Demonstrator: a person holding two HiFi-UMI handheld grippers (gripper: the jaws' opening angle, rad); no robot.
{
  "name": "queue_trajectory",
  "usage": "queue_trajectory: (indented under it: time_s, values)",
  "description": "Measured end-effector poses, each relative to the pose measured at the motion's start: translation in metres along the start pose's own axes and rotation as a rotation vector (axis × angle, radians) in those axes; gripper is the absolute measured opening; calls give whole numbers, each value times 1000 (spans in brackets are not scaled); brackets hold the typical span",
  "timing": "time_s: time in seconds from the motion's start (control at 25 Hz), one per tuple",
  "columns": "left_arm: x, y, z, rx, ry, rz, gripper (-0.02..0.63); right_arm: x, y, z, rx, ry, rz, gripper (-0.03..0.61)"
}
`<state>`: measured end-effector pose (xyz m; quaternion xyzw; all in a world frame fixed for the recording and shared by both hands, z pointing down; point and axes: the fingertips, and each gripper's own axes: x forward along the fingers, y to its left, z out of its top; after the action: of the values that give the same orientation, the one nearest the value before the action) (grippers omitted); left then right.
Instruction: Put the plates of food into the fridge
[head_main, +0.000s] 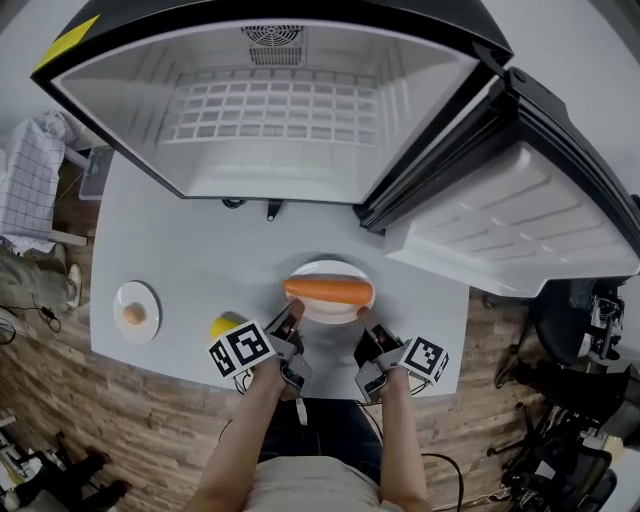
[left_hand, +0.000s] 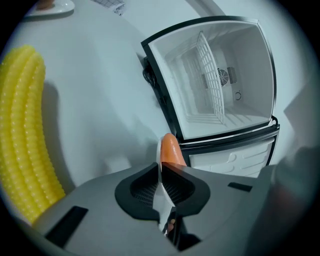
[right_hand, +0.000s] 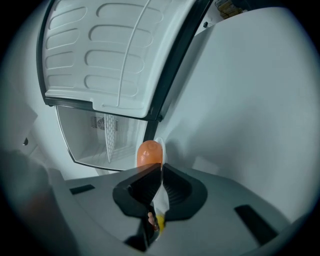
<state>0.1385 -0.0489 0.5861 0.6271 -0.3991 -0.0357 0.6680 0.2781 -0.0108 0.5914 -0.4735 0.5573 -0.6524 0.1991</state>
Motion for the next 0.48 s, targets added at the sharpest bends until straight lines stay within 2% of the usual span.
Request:
queue_trajectory:
  time_s: [0.2, 0.32, 0.48]
  values:
    - [-22, -23, 23, -14, -80, -32, 26, 10, 36, 0, -55, 30, 35, 25]
    - [-38, -37, 40, -14, -139, -53, 26, 20, 64, -2, -67, 44, 87, 25]
    - [-60, -52, 63, -12, -218, -80, 26, 33, 100, -7, -130, 75, 144, 25]
